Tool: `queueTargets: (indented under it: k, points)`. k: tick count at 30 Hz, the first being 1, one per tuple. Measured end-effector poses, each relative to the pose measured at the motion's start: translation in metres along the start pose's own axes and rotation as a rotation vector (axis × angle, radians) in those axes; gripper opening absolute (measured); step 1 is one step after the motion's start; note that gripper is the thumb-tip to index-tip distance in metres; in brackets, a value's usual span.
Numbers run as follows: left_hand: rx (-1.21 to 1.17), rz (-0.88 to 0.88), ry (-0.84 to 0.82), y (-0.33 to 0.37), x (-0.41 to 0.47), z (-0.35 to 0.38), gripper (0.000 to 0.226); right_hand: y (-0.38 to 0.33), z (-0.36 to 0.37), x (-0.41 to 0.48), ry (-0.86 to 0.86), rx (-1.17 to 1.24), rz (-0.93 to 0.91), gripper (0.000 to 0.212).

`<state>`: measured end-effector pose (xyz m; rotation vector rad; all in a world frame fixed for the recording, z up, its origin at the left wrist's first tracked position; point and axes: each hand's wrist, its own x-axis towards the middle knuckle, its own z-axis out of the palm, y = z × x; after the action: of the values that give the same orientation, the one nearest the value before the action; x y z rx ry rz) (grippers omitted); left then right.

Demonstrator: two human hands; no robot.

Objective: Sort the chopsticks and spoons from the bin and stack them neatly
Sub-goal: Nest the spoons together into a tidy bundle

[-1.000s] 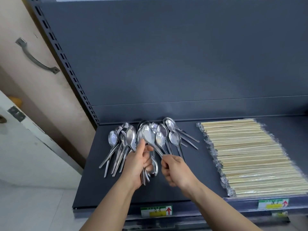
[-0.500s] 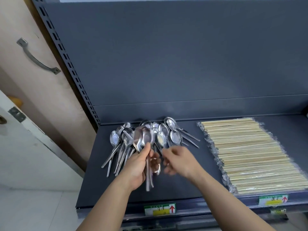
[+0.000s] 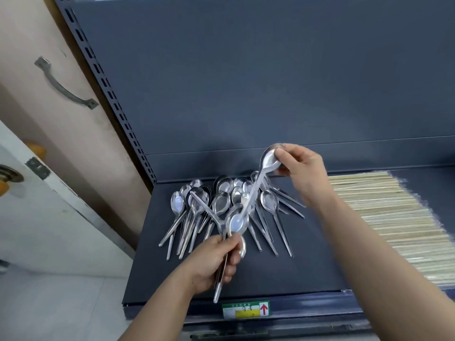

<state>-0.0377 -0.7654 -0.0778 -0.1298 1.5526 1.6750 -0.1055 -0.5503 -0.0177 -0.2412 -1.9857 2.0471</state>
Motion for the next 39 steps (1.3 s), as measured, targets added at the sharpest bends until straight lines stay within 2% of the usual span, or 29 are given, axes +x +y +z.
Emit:
queueTargets:
  k: [3, 5, 7, 11, 14, 16, 18, 22, 25, 29, 34, 39]
  points:
    - [-0.138, 0.029, 0.032, 0.005, 0.003, 0.001, 0.036, 0.009, -0.005, -0.011, -0.257, -0.041, 0.118, 0.013]
    - [-0.180, 0.024, 0.057, 0.010, 0.006, 0.007, 0.042, 0.025, 0.007, -0.028, -0.362, -0.123, 0.172, 0.010]
    - [-0.198, 0.014, 0.056, 0.012, 0.008, 0.012, 0.046, 0.039, 0.017, -0.040, -0.351, -0.166, 0.182, 0.007]
    - [-0.175, 0.053, 0.108, 0.010, 0.010, 0.007, 0.042, 0.047, 0.026, -0.045, -0.289, -0.022, 0.228, 0.011]
    - [-0.197, 0.100, 0.053, 0.008, 0.013, 0.004, 0.035, 0.050, 0.029, -0.042, -0.313, -0.112, 0.206, 0.014]
    - [-0.139, 0.130, 0.033, 0.007, 0.016, 0.004, 0.033, 0.055, 0.026, -0.038, -0.291, -0.328, 0.141, 0.023]
    - [-0.109, 0.147, 0.090, 0.005, 0.020, -0.001, 0.033, 0.067, 0.015, -0.033, -0.275, -0.679, 0.055, 0.031]
    - [-0.164, 0.119, 0.251, 0.004, 0.023, -0.014, 0.031, 0.084, 0.006, -0.045, -0.417, -1.190, 0.080, 0.015]
    - [-0.140, 0.111, 0.311, 0.001, 0.022, -0.017, 0.030, 0.086, 0.013, -0.050, -0.428, -1.373, -0.017, 0.014]
    - [-0.197, 0.137, 0.324, -0.002, 0.022, -0.019, 0.040, 0.088, 0.015, -0.048, -0.373, -1.392, -0.062, 0.015]
    - [-0.231, 0.143, 0.330, -0.008, 0.021, -0.021, 0.040, 0.082, 0.018, -0.054, -0.144, -1.212, -0.098, 0.013]
    - [-0.262, 0.131, 0.336, -0.013, 0.021, -0.023, 0.036, 0.095, 0.030, -0.067, -0.281, -1.129, -0.075, 0.016]
